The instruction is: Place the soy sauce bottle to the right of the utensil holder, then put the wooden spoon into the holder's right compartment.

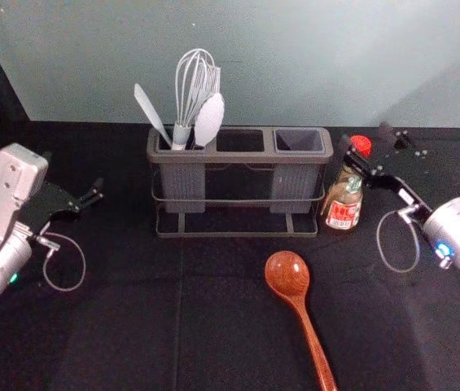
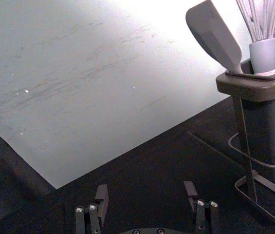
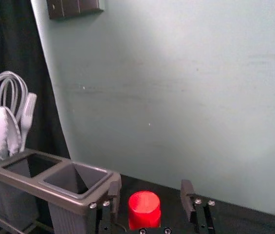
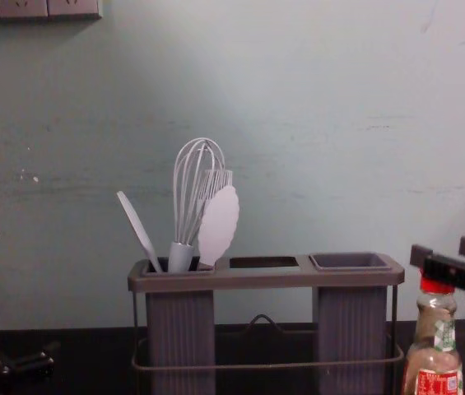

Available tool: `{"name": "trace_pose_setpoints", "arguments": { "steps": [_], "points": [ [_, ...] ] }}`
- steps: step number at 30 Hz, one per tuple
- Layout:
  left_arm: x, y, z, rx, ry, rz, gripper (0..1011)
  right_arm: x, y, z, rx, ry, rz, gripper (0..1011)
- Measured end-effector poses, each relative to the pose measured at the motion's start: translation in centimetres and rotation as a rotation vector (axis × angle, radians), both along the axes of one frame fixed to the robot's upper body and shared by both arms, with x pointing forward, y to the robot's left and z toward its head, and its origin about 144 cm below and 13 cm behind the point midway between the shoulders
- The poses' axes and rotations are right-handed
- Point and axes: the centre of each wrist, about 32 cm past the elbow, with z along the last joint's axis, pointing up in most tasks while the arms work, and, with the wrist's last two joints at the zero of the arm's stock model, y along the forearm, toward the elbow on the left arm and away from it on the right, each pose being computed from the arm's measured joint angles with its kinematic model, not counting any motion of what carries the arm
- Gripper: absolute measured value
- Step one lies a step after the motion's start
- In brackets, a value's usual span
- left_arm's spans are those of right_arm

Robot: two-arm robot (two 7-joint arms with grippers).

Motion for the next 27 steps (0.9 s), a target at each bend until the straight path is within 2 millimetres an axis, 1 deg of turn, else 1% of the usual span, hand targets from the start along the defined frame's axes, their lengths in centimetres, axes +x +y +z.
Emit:
{"name": "trace_pose_setpoints", "arguments": {
  "steps": [4, 5, 7, 8, 12, 17, 18, 23, 24, 27],
  "points": [
    [0.0, 0.0, 0.0, 0.000, 0.000, 0.000, 1011, -0.6, -0.3, 0.8, 0.003, -0.024, -0.002, 907],
    [0.0, 0.0, 0.0, 0.000, 0.000, 0.000, 1011, -0.7, -0.3, 0.9, 0.003, -0.029, -0.002, 918],
    [0.0, 0.0, 0.0, 0.000, 0.000, 0.000, 1011, -1.2, -0.5, 1.3, 0.001, -0.038, -0.003, 984],
    [0.0, 0.0, 0.0, 0.000, 0.000, 0.000, 1011, -1.4, -0.5, 1.4, 0.000, -0.039, -0.003, 997],
    [0.0, 0.0, 0.0, 0.000, 0.000, 0.000, 1011, -2.6, -0.6, 1.9, -0.011, -0.040, 0.001, 1002],
    [0.0, 0.0, 0.0, 0.000, 0.000, 0.000, 1011, -5.0, -0.2, 2.3, -0.034, -0.043, 0.030, 1002],
    [0.0, 0.0, 0.0, 0.000, 0.000, 0.000, 1011, -5.0, -0.2, 2.3, -0.034, -0.043, 0.030, 1003],
    [0.0, 0.0, 0.0, 0.000, 0.000, 0.000, 1011, -7.4, 0.7, 2.0, -0.056, -0.035, 0.060, 1002],
    [0.0, 0.0, 0.0, 0.000, 0.000, 0.000, 1011, -7.4, 0.7, 2.0, -0.056, -0.035, 0.060, 1002],
    [0.0, 0.0, 0.0, 0.000, 0.000, 0.000, 1011, -8.3, 1.4, 1.5, -0.066, -0.024, 0.077, 1002]
  ]
}}
